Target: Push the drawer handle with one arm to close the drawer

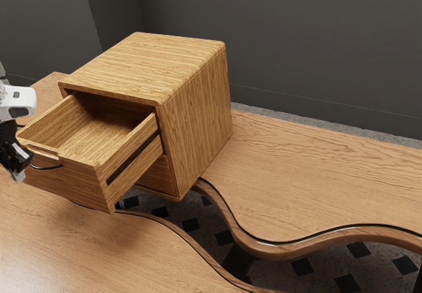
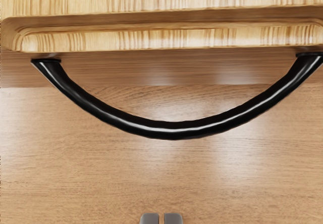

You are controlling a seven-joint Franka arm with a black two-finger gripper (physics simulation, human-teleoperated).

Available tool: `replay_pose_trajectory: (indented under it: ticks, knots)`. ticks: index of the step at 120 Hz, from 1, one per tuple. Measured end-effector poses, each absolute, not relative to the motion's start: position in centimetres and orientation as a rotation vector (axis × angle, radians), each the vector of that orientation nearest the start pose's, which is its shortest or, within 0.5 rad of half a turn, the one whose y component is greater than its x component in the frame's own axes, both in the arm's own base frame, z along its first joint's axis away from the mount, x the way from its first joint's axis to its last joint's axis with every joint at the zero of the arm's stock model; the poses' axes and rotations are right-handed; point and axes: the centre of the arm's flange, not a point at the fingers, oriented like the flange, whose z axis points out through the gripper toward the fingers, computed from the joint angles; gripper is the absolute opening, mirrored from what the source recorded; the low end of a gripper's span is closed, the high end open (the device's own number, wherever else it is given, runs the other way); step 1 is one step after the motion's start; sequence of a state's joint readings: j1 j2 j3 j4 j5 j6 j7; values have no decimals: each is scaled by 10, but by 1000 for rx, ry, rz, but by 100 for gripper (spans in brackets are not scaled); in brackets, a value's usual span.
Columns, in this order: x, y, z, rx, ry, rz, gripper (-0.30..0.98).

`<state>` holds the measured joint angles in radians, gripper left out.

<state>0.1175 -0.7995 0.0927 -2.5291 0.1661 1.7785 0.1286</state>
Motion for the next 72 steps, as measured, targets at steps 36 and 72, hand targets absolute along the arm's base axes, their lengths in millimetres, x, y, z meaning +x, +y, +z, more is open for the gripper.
replay_pose_trajectory:
  ticks: [36, 72]
  knots:
    - [330, 85, 528, -3036, -7, -30, -10]
    - [348, 87, 526, -3033, 4, -26, -10]
